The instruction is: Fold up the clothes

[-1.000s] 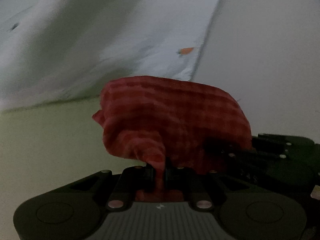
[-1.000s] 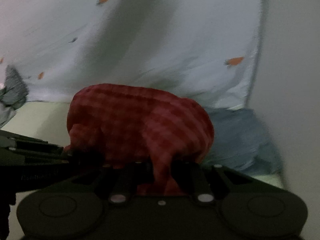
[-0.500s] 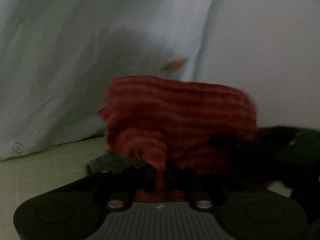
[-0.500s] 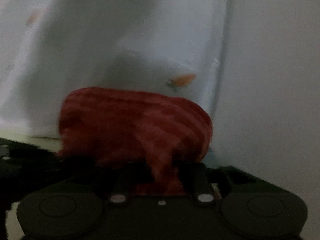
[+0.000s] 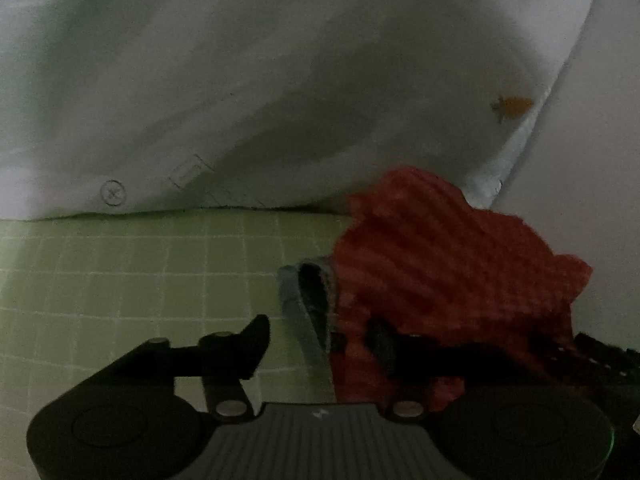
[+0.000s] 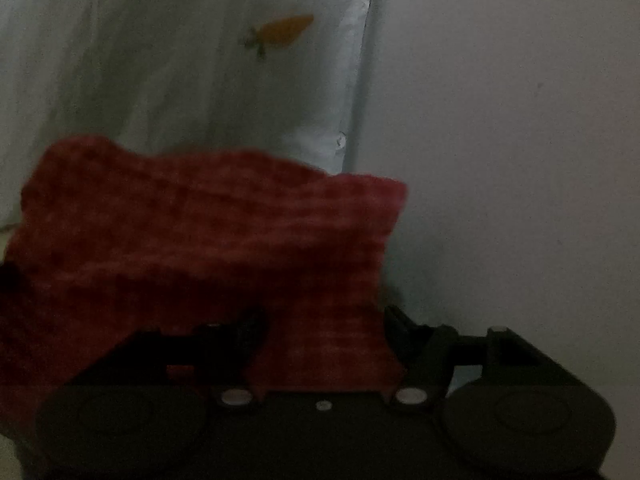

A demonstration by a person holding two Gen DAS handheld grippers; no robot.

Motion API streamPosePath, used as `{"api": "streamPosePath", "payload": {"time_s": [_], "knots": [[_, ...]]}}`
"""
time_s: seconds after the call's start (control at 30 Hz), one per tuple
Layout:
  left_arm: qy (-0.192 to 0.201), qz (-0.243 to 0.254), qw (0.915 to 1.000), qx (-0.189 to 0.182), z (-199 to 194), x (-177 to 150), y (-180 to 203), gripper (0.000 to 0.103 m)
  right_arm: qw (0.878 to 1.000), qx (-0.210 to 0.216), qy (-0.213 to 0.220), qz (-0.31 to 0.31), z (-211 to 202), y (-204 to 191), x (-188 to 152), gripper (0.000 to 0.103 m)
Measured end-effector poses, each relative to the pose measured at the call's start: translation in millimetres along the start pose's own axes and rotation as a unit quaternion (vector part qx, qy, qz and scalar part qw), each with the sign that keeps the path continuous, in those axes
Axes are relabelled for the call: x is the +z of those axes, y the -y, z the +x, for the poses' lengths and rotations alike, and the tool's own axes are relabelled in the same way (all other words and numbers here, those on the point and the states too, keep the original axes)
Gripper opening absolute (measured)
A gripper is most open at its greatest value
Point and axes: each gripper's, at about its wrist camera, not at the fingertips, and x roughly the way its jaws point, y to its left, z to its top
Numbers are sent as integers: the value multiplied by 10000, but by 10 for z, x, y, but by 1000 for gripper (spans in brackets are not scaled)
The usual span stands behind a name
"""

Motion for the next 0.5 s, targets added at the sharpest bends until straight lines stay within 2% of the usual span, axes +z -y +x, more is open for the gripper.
{"api": "streamPosePath", "payload": {"time_s": [0.03, 0.07, 0.1, 0.13, 0.23, 0.27, 0.37, 0.5], "knots": [[139, 58, 9999, 19, -112, 14, -21, 66, 10000, 24, 47, 62, -57, 10, 20, 69], [274, 49, 9996, -23, -235, 11, -47, 70, 9998, 66, 105, 132, -126, 25, 48, 75], [407, 30, 9991, -74, -358, 7, -73, 80, 9995, 104, 204, 211, -218, 45, 74, 85], [541, 11, 9985, -124, -482, 3, -100, 89, 9990, 131, 329, 288, -330, 63, 94, 88], [1090, -159, 9933, -351, -982, -45, -115, 103, 9964, 226, 681, 450, -741, 77, 137, 99], [1307, -183, 9904, -407, -1160, -67, -107, 103, 9954, 258, 781, 488, -889, 79, 154, 103], [1837, -14, 9820, -441, -1662, -130, -43, 103, 9910, 371, 1105, 662, -1430, 66, 105, 103], [2007, 220, 9782, -485, -2207, -288, 12, 103, 9819, 305, 1630, 920, -2132, -39, -5, 103]]}}
